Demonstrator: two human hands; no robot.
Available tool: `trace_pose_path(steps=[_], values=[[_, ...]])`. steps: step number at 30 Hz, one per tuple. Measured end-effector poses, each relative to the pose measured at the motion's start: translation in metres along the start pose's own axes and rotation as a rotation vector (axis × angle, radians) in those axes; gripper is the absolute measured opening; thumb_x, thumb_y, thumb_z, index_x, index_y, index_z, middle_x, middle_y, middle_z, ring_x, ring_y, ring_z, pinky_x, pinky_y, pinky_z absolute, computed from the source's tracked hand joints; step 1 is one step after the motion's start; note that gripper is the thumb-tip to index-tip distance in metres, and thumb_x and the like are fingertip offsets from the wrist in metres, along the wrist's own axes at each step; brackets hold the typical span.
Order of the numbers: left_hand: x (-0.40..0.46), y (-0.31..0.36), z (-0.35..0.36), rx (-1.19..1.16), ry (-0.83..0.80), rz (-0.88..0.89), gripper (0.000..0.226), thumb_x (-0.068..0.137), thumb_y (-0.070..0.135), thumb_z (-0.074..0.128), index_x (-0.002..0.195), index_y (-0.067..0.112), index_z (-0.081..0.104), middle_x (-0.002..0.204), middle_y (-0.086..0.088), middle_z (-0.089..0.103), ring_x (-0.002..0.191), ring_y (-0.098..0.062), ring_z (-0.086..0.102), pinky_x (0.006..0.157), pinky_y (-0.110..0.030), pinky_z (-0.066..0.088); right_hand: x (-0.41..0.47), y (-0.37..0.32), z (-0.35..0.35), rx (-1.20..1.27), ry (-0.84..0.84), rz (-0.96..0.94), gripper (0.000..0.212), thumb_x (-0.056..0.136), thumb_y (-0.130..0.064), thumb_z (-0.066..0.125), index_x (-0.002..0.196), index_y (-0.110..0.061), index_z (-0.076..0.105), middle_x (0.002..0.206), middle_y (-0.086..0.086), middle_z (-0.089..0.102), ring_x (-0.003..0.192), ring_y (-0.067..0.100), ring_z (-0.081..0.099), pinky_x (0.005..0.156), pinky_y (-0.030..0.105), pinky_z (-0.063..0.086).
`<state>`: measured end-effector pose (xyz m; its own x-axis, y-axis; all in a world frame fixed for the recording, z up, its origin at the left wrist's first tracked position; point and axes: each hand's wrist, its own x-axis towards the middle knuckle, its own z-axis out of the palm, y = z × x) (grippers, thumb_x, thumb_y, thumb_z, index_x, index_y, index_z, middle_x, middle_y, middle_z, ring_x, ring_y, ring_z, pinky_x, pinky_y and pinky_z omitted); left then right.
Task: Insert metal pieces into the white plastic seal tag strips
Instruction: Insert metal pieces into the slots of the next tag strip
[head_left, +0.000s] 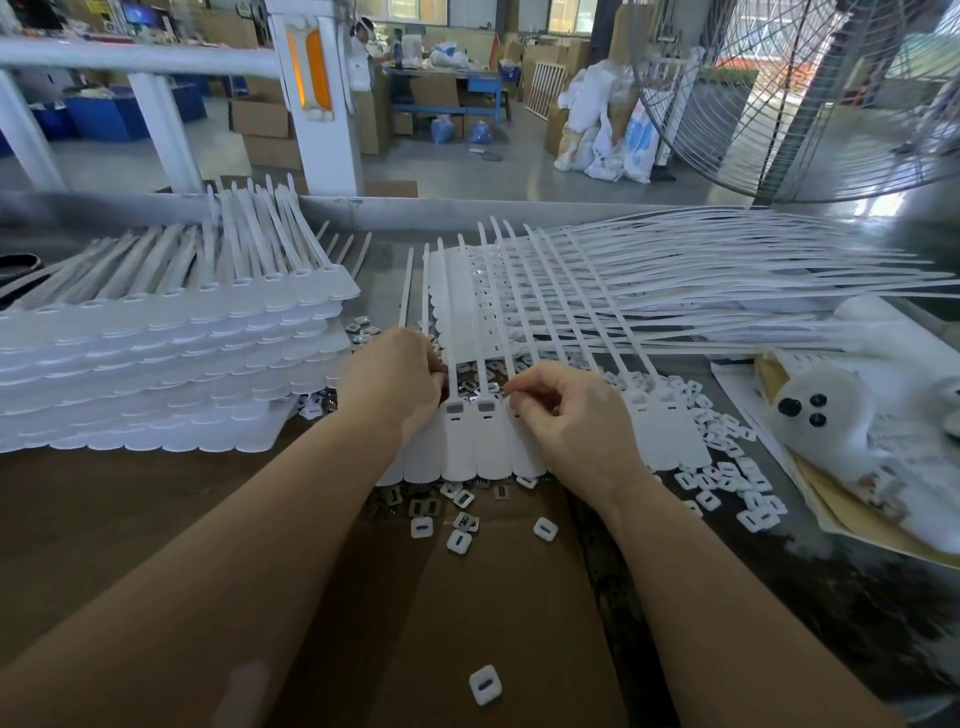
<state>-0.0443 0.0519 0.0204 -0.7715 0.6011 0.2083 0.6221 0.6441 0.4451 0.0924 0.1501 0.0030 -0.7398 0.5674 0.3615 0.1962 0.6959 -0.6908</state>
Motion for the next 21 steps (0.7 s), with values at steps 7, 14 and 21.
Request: trace_pose_path(steps=[7, 14, 21], values=[[0.004, -0.003, 0.001, -0.219, 0.062, -0.071, 0.009, 0.09, 0.017, 0.06, 0.088, 0.013, 0.068, 0.073, 0.003, 0.058, 0.064, -0.011, 0.052, 0.061, -0.023, 0.041, 0.0, 0.0, 0.0, 0.007, 0.007, 0.003, 0.013, 0.087, -0.017, 0.06, 0.093, -0.022, 0.071, 0.082, -0.012, 0.066, 0.08, 0.005, 0.059, 0.075, 0.025, 0.049], [-0.003, 0.011, -0.007, -0.849, -0.001, -0.129, 0.01, 0.084, 0.01, 0.067, 0.075, 0.013, 0.065, 0.061, 0.002, 0.065, 0.054, -0.008, 0.058, 0.052, -0.022, 0.051, 0.001, 0.0, 0.0, 0.012, 0.015, 0.015, 0.013, 0.087, -0.018, 0.06, 0.092, -0.023, 0.071, 0.085, -0.011, 0.068, 0.082, 0.005, 0.06, 0.077, 0.024, 0.049], [-0.006, 0.016, -0.007, -1.075, -0.187, -0.179, 0.007, 0.083, -0.002, 0.064, 0.081, 0.004, 0.067, 0.067, -0.008, 0.065, 0.056, -0.008, 0.064, 0.056, -0.015, 0.052, 0.0, 0.0, -0.001, 0.038, 0.016, 0.016, 0.013, 0.086, -0.017, 0.061, 0.091, -0.023, 0.071, 0.083, -0.013, 0.067, 0.081, 0.003, 0.06, 0.076, 0.024, 0.048]])
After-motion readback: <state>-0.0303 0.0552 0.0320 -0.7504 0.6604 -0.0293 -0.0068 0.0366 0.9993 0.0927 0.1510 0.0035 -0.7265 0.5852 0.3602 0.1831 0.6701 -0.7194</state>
